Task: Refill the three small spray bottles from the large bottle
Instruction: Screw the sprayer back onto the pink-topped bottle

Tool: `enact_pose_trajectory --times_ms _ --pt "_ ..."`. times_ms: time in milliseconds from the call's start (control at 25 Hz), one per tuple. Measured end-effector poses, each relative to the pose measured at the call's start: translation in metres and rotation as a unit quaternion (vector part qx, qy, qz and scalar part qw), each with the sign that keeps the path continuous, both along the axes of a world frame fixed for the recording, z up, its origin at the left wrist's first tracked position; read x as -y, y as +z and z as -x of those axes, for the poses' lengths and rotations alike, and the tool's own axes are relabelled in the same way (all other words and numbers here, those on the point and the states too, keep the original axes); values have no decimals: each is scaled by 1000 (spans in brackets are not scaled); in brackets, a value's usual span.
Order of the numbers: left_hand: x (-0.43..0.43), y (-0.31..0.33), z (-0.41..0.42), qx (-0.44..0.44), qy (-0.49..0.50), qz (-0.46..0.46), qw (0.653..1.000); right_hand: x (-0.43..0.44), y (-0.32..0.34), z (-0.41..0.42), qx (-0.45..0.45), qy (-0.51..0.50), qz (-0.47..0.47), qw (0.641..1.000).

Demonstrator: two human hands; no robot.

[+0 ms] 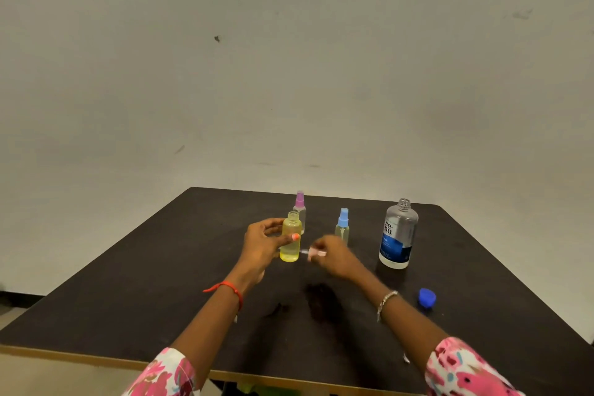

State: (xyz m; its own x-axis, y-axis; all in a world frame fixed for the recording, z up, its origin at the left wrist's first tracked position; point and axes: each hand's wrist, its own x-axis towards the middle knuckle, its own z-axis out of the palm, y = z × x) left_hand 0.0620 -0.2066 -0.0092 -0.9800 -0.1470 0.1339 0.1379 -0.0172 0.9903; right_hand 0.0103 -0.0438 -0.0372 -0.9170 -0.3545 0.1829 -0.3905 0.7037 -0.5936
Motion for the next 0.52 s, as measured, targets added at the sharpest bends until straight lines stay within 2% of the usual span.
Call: enact_pose_trajectory --times_ms 80,160,240,320,520 --pt "1 3 -1 -3 0 6 1000 -7 33 1 -23 -37 117 992" --pt "0 4 -1 -5 1 11 1000 -15 71 1 -43 -67 239 968" --pt "-2 6 -2 -6 0 9 1000 -20 106 -1 -68 -66 299 950" --pt "-6 8 -3 -7 -5 11 1000 -21 132 -6 -91 -43 306 947" --pt "-12 14 -5 -13 -19 27 999 -15 153 -15 -119 12 235 965"
